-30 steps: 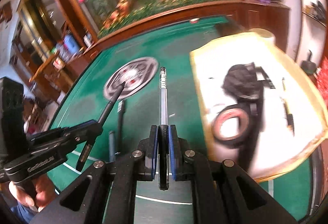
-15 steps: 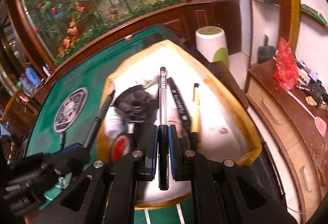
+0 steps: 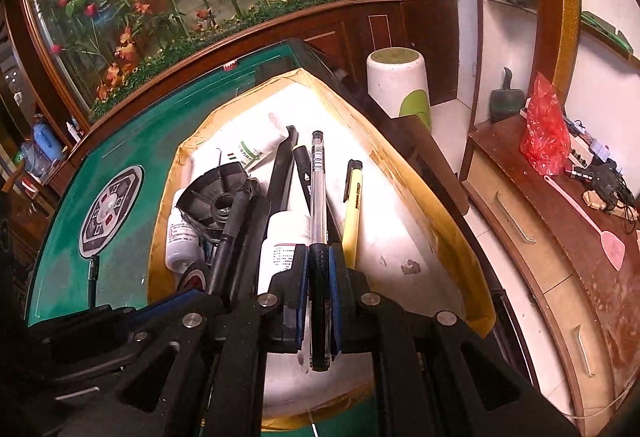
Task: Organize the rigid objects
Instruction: 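Lower both held pens into the tray and open both tools, then grasp a black marker with the left tool while the right tool grasps a clear pen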
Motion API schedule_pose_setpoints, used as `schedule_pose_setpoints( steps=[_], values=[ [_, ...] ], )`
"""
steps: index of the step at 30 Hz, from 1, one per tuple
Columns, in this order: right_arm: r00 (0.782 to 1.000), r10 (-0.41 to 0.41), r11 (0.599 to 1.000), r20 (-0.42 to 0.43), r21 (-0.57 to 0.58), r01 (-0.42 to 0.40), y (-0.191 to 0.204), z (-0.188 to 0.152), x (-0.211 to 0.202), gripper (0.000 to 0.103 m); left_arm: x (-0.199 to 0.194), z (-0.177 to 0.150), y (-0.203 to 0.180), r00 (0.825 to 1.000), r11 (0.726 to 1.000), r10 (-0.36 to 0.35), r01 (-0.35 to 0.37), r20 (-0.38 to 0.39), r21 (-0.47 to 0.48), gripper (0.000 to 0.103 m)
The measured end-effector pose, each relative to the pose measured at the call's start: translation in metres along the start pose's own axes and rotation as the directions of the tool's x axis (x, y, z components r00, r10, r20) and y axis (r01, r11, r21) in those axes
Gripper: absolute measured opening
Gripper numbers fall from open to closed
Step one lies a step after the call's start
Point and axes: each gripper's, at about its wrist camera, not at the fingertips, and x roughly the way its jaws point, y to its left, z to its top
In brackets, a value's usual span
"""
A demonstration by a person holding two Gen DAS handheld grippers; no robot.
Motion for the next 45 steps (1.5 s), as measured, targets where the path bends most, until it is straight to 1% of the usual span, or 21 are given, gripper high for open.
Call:
schedule_pose_setpoints(
  steps=[5, 7, 9, 10, 14, 17, 20, 22, 28, 29, 30, 32, 36, 38, 40, 42, 44, 45],
  values=[
    [1.000, -0.001, 1.000, 0.003, 0.015, 0.001, -0.001, -0.001, -0.002, 0.010, -0.002, -0.002, 0.002, 1.000, 1.000, -0.021, 0.021, -0.005, -0.004, 0.009],
    [1.000, 0.000, 1.000, 0.007, 0.023, 0.000, -0.003, -0.002, -0.005, 0.010, -0.003, -0.002, 0.002, 0.999, 0.999, -0.035, 0.035, -0.010, -0.009, 0.015],
    [1.000, -0.002, 1.000, 0.013, 0.029, 0.002, -0.004, -0.002, -0.009, 0.011, -0.005, -0.003, 0.001, 0.999, 0.999, -0.038, 0.038, -0.005, -0.010, 0.023],
    [1.000, -0.004, 0.999, 0.019, 0.034, 0.003, -0.005, -0.003, -0.011, 0.011, -0.006, -0.004, 0.000, 0.999, 0.999, -0.039, 0.039, -0.002, -0.006, 0.024],
    [0.999, -0.005, 0.999, 0.041, 0.043, 0.003, -0.005, -0.003, -0.024, 0.011, -0.016, -0.007, -0.003, 0.998, 0.998, -0.060, 0.060, 0.002, 0.003, 0.025],
    [0.998, 0.007, 0.999, 0.059, 0.038, -0.010, 0.000, -0.004, -0.034, 0.011, -0.027, -0.010, -0.005, 0.998, 0.998, -0.065, 0.065, 0.014, 0.018, 0.025],
    [0.997, 0.028, 0.999, 0.076, 0.028, -0.030, 0.008, -0.007, -0.045, 0.013, -0.037, -0.014, -0.001, 0.997, 0.997, -0.073, 0.072, 0.023, 0.013, 0.025],
    [0.995, 0.041, 0.999, 0.086, 0.012, -0.042, 0.016, -0.009, -0.051, 0.018, -0.045, -0.017, 0.005, 0.997, 0.997, -0.076, 0.076, 0.029, -0.001, 0.025],
    [0.992, 0.089, 0.995, 0.089, -0.052, -0.085, 0.047, -0.017, -0.060, 0.019, -0.080, -0.029, 0.028, 0.994, 0.996, -0.077, 0.080, 0.074, -0.034, 0.025],
    [0.992, 0.093, 0.994, 0.088, -0.061, -0.088, 0.051, -0.019, -0.061, 0.019, -0.088, -0.034, 0.036, 0.994, 0.996, -0.070, 0.074, 0.086, -0.040, 0.028],
    [0.991, 0.099, 0.993, 0.086, -0.073, -0.093, 0.057, -0.020, -0.061, 0.019, -0.094, -0.037, 0.041, 0.994, 0.996, -0.067, 0.071, 0.091, -0.045, 0.033],
    [0.991, 0.113, 0.989, 0.076, -0.101, -0.106, 0.070, -0.024, -0.061, 0.019, -0.105, -0.046, 0.058, 0.993, 0.996, -0.048, 0.056, 0.108, -0.067, 0.035],
    [0.988, 0.150, 0.977, 0.036, -0.162, -0.142, 0.097, -0.035, -0.055, 0.023, -0.122, -0.057, 0.104, 0.993, 0.989, 0.001, 0.017, 0.121, -0.145, 0.035],
    [0.984, 0.176, 0.966, 0.004, -0.191, -0.172, 0.111, -0.041, -0.050, 0.023, -0.129, -0.060, 0.131, 0.991, 0.980, 0.041, -0.014, 0.131, -0.199, 0.035],
    [0.977, 0.210, 0.952, -0.046, -0.218, -0.215, 0.126, -0.050, -0.044, 0.024, -0.134, -0.059, 0.157, 0.988, 0.967, 0.085, -0.051, 0.128, -0.249, 0.035],
    [0.964, 0.243, 0.930, -0.105, -0.258, -0.262, 0.143, -0.061, -0.038, 0.024, -0.135, -0.056, 0.187, 0.986, 0.947, 0.124, -0.084, 0.114, -0.309, 0.035],
    [0.939, 0.290, 0.894, -0.186, -0.299, -0.335, 0.163, -0.077, -0.032, 0.024, -0.132, -0.052, 0.208, 0.983, 0.932, 0.154, -0.110, 0.102, -0.346, 0.036],
    [0.921, 0.316, 0.873, -0.228, -0.310, -0.376, 0.173, -0.085, -0.028, 0.024, -0.128, -0.050, 0.215, 0.983, 0.929, 0.162, -0.122, 0.087, -0.351, 0.036]
  ],
)
